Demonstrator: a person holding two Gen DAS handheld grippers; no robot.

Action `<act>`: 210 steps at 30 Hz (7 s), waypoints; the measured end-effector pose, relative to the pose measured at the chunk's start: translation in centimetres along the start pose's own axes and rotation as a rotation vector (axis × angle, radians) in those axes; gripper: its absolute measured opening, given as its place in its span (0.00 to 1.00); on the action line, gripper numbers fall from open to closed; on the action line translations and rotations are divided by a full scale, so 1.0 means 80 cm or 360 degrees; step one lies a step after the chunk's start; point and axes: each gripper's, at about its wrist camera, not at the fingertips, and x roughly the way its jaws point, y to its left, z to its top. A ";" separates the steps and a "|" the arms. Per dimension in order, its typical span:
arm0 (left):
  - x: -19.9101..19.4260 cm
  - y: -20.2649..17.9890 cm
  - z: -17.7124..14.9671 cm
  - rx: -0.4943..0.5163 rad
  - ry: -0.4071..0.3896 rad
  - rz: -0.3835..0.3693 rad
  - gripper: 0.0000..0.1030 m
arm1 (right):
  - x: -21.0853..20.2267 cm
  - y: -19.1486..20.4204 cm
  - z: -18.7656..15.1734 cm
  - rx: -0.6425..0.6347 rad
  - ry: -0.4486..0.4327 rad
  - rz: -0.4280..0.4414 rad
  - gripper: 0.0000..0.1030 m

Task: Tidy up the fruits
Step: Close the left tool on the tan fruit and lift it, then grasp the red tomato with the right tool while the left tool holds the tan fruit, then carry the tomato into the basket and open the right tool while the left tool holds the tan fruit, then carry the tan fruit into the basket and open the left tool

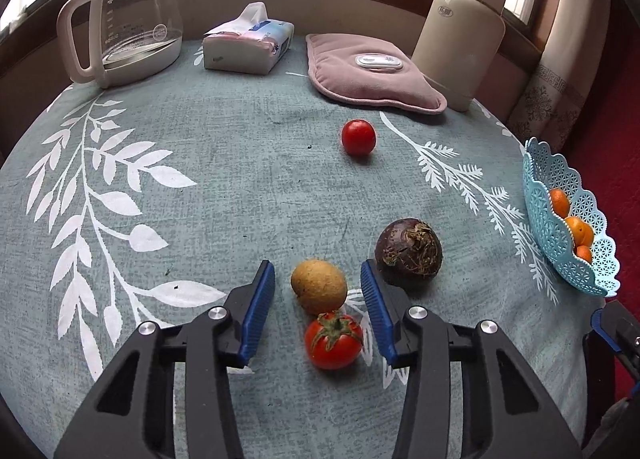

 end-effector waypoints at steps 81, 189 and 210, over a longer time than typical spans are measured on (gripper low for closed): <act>-0.072 0.114 0.012 -0.0403 -0.0366 0.0190 0.26 | 0.139 0.206 -0.053 -0.0684 0.0331 0.0193 0.26; -0.097 -0.094 0.020 0.0092 -0.0280 -0.0394 0.26 | -0.066 -0.086 0.056 0.0059 -0.0363 -0.0239 0.71; -0.039 -0.239 0.033 0.0380 -0.0140 -0.0612 0.26 | -0.081 -0.113 0.062 0.0197 -0.0411 -0.0172 0.72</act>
